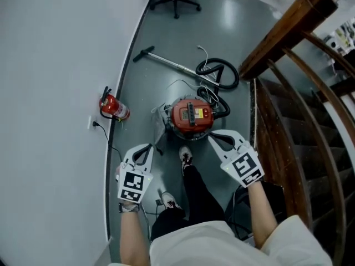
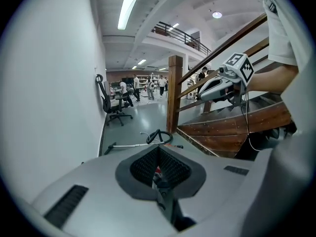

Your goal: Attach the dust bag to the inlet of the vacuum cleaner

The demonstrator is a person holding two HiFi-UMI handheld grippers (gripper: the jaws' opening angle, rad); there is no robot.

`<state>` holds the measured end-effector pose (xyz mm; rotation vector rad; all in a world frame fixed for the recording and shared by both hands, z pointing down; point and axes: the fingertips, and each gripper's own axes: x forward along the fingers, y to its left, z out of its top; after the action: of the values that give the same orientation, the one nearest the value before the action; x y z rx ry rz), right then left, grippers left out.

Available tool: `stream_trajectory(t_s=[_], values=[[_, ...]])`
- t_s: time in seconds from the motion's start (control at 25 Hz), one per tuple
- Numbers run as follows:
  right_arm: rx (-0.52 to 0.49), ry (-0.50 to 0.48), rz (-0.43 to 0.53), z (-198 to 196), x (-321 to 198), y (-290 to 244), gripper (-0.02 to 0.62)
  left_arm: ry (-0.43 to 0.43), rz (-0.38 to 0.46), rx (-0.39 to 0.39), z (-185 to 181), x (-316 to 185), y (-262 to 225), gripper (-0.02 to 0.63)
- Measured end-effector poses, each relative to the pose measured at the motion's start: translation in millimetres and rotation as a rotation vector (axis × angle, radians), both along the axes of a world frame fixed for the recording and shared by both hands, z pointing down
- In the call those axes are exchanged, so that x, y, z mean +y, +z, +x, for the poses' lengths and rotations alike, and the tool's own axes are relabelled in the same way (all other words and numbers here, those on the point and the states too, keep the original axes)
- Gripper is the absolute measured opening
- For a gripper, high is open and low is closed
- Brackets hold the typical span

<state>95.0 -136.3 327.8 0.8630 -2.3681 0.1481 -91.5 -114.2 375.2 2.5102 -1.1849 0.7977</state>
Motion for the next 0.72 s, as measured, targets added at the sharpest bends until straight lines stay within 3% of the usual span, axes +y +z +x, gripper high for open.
stream_trajectory(t_s=[0.32,0.72], values=[[-0.029,0.002,0.087,-4.7,29.4,-77.0,0.029,0.039,0.091,-0.011,10.6,25.7,-79.5,0.0],[-0.077,0.023,0.214,-3.4,74.5,-173.1,0.029,0.053,0.271,-0.032,13.1,55.4,-192.2,0.0]])
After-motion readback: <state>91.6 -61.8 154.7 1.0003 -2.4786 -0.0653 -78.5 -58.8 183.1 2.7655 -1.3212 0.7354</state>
